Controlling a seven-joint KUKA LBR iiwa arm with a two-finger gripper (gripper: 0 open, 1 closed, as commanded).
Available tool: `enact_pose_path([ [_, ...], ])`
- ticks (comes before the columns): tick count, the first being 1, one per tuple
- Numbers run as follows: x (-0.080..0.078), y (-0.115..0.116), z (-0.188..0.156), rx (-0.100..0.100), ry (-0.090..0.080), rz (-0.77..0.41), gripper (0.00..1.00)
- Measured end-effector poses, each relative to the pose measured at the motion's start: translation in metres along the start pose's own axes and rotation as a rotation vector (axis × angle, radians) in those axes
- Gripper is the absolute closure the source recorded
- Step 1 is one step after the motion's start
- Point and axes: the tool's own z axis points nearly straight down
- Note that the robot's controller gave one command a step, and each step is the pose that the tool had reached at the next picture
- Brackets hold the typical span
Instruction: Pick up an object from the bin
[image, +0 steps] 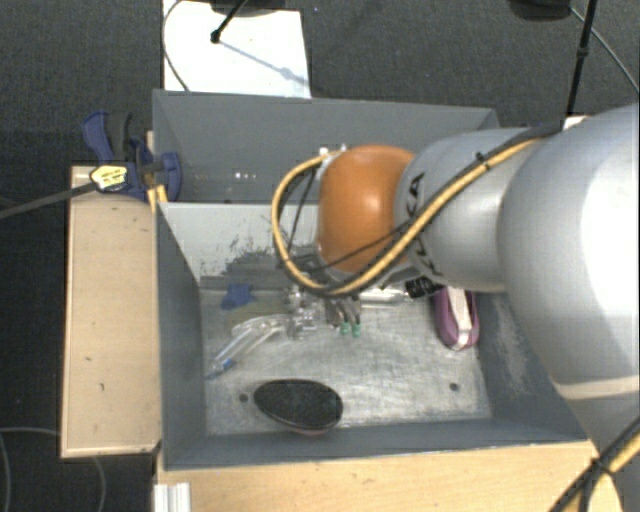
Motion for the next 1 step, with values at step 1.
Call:
enact_pose_path([
  [1, -0.0022, 0.0003, -0.0407, 0.0, 0.0, -0.002, 1.0],
])
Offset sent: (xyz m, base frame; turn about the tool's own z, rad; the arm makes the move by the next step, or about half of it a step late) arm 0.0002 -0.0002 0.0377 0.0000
